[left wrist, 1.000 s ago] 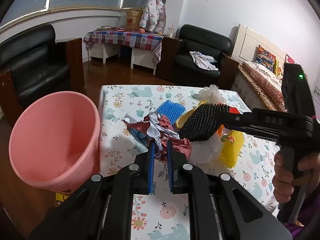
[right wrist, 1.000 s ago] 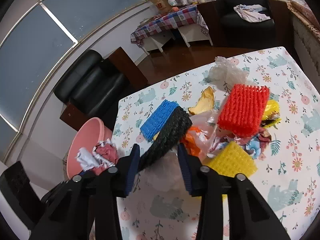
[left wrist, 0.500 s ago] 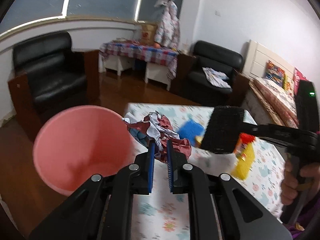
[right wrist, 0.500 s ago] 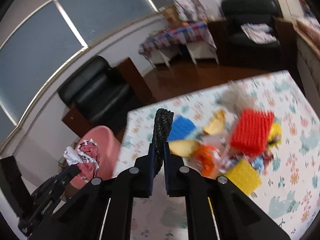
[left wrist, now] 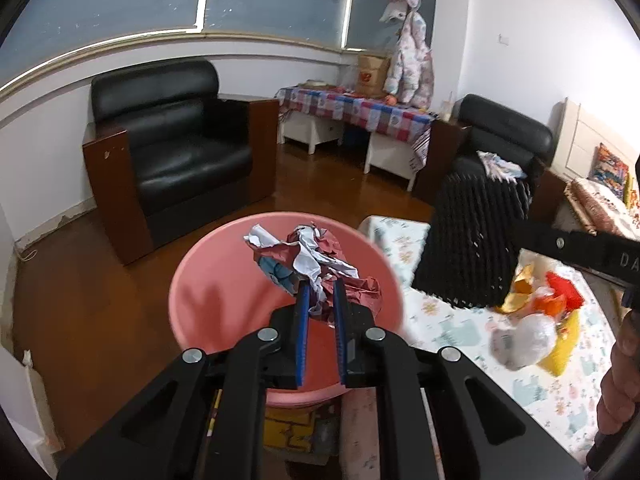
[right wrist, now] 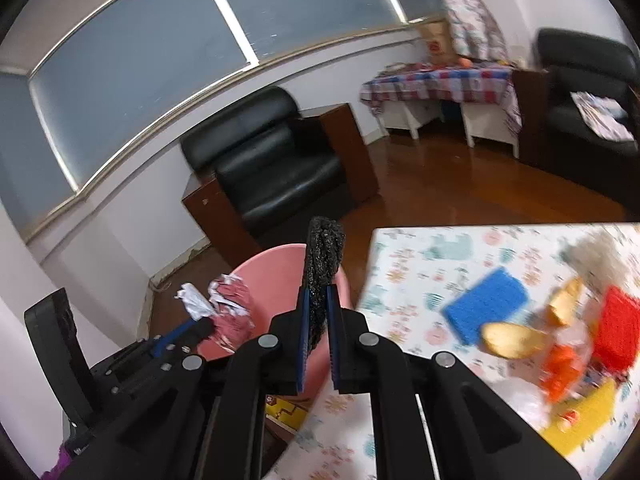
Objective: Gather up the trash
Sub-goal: 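Carry both items to the pink bucket and open both grippers to drop them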
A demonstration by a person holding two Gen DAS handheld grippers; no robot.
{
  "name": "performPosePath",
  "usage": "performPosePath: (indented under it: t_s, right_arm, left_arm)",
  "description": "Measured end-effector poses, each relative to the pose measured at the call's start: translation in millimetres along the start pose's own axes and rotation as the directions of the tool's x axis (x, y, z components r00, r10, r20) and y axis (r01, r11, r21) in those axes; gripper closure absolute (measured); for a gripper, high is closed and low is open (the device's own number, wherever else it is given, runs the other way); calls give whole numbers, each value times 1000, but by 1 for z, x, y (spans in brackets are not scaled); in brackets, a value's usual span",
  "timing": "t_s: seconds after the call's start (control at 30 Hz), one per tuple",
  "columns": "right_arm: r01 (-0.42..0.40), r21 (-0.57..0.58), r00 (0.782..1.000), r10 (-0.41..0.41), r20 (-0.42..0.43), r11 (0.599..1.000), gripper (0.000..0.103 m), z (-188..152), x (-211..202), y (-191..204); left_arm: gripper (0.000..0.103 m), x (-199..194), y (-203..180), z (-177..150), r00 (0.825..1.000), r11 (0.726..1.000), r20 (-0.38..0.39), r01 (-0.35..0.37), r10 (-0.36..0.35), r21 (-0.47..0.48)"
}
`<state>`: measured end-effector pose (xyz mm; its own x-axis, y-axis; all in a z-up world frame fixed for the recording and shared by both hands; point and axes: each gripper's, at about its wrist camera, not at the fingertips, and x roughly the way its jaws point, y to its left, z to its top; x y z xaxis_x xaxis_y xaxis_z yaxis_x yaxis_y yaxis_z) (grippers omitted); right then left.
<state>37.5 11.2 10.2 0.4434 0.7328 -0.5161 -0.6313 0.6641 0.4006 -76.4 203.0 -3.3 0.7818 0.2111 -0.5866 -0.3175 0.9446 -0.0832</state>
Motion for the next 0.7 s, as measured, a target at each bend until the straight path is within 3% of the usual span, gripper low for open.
performPosePath:
  t_s: [0.27, 0.33, 0.4, 0.47, 0.7]
  right_arm:
    - [5, -87, 998, -11, -63, 996, 92, -8, 54, 25]
    - [-12, -76, 995, 4, -102, 997, 84, -9, 68, 26]
    - [-35, -61, 992, 27, -127, 998, 68, -10, 75, 25]
    - [-40, -56, 992, 32, -126, 998, 67, -12, 77, 26]
    - [-30, -48, 994, 25, -104, 998, 66, -19, 57, 9]
  left_arm:
    - [92, 16, 0, -3, 998, 999, -54, -36, 36, 0]
    - [87, 18, -1, -1, 998, 999, -63, -31, 30, -7]
    - [78, 20, -1, 1, 996, 999, -82, -32, 31, -12]
    - [68, 18, 0, 1, 996, 999, -77, -37, 36, -14]
    - [67, 9, -10, 5, 999, 999, -40, -9, 7, -33]
